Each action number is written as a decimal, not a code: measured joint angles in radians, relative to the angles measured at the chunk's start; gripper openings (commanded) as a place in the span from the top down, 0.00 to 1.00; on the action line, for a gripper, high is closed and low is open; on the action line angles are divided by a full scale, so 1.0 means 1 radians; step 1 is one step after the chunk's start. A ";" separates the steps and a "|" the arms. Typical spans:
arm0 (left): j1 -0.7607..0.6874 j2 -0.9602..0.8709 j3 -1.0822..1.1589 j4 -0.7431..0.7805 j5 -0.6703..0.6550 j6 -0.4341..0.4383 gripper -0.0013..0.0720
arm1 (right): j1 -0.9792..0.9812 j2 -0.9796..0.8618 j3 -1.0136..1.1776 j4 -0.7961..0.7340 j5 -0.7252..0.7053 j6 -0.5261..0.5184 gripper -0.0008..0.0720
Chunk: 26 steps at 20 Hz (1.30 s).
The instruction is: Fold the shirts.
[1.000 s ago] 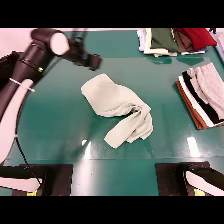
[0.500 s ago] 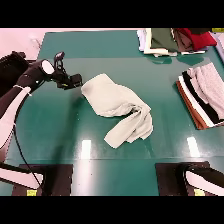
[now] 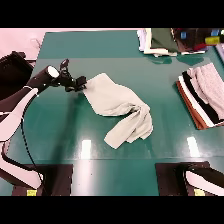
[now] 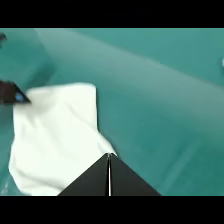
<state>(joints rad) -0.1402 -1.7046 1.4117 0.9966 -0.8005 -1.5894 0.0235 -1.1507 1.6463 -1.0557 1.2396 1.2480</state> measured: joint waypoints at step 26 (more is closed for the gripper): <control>0.002 0.188 0.323 0.080 -0.222 0.131 0.95 | -0.060 0.089 -0.764 0.078 -0.154 -0.013 0.96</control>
<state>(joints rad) -0.1383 -1.5166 1.7351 1.0767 -1.0225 -1.4586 -0.0364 -1.0615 0.8825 -0.9775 1.0851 1.2346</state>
